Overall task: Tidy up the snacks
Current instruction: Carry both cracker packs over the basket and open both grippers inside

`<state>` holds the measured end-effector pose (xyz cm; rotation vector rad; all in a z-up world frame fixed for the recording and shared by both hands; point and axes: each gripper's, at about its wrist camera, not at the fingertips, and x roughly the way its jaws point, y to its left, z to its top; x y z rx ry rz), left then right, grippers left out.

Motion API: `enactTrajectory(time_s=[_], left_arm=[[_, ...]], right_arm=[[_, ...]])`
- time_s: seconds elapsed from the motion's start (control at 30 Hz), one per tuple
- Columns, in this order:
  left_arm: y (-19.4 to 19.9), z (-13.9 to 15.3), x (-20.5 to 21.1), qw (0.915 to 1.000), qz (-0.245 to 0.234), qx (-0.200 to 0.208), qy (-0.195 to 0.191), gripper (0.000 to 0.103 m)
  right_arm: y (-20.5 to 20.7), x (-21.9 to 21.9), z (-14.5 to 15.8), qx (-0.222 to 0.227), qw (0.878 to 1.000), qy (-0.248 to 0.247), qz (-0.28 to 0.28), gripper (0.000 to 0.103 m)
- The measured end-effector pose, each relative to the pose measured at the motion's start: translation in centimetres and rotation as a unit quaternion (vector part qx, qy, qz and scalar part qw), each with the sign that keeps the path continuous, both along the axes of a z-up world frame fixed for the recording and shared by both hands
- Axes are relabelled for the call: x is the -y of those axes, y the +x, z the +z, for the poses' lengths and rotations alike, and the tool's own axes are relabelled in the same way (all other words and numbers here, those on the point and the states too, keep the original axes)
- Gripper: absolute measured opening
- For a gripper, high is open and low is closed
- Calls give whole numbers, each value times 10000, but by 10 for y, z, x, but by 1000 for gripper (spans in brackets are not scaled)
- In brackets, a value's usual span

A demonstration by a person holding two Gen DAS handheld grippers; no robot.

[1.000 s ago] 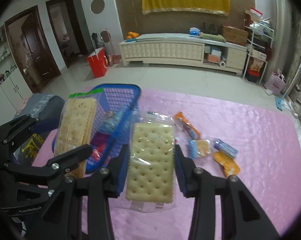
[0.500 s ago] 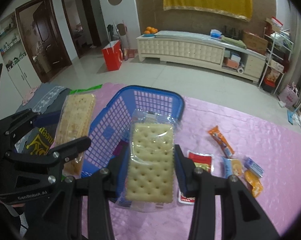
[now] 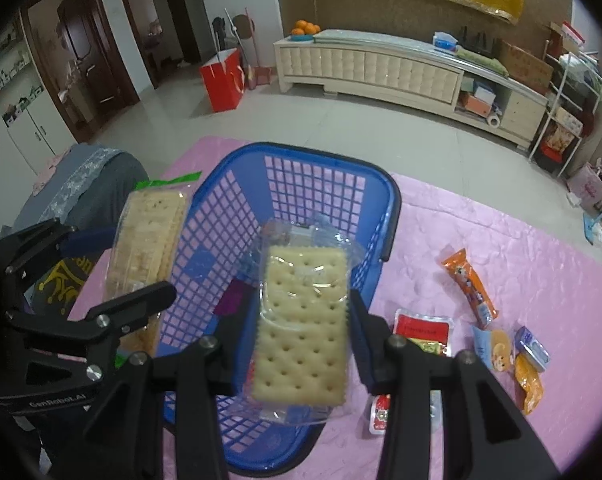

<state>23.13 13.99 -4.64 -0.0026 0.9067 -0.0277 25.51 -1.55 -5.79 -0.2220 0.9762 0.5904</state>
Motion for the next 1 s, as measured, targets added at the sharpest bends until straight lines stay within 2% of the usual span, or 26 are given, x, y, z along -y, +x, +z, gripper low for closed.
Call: enactTrajectory(time_s=[0.17, 0.23, 0.27, 0.33, 0.43, 0.7, 1.0], left_arm=[[1, -6, 2, 10000, -56, -33, 47, 64], [0, -6, 1, 9999, -97, -39, 123, 64], [-1, -6, 0, 9999, -86, -52, 141, 64], [-1, -4, -2, 9999, -47, -67, 124, 64], [-6, -1, -4, 10000, -17, -45, 65, 64], [-9, 1, -3, 10000, -15, -47, -1, 65], [9, -5, 23, 9995, -291, -136, 26, 65]], right_arm=[[3, -9, -6, -121, 9997, 8, 190, 49], [6, -12, -8, -188, 9997, 8, 173, 56], [7, -12, -9, -219, 9996, 29, 164, 66], [7, -11, -8, -174, 9998, 19, 76, 78], [3, -7, -3, -101, 9999, 62, 43, 82], [-2, 5, 5, 109, 9997, -188, -127, 86], [3, 33, 3, 140, 9989, -223, -393, 86]])
